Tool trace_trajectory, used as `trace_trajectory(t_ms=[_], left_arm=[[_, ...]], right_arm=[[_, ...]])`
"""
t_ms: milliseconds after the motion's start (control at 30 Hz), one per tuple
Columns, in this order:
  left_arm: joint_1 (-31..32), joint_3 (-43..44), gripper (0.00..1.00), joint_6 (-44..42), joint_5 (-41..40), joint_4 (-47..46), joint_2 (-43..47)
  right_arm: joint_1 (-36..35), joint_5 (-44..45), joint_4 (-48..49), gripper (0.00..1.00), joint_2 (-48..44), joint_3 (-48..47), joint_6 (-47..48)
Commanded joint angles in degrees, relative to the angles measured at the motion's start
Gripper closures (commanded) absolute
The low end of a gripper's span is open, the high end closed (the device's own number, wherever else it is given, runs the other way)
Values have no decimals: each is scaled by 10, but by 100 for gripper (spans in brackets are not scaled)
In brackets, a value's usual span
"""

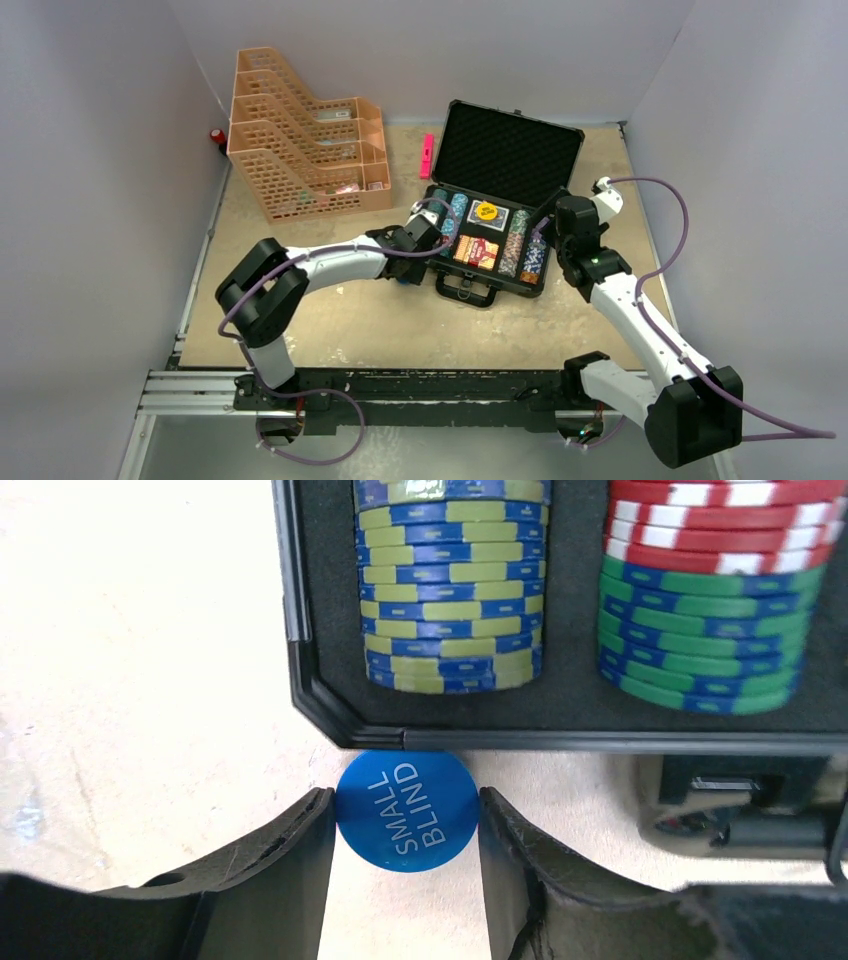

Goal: Pack up texas hold em set

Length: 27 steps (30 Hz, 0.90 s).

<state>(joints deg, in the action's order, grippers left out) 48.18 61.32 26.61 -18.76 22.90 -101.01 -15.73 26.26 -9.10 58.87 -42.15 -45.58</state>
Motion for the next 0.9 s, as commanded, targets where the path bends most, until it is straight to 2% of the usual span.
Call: trace_trajectory(t_ms=[0,200,267,600,867], left_arm=[[2,39,62,-33,38,39,81],[2,36,62,-37,228,-43,135],[2,38,62,-33,255,-75,143],[7,137,61,2,253,-163,51],[23,241,62,-2,204,-98,-57]], right_arm=[[1,15,19,18,2,-19,1],[1,17,24,18,-4,-18,-2],[1,18,23,18,-6,-18,-1],[1,29,14,18,-17,-11,2],[1,33,12,18,-20,-3,3]])
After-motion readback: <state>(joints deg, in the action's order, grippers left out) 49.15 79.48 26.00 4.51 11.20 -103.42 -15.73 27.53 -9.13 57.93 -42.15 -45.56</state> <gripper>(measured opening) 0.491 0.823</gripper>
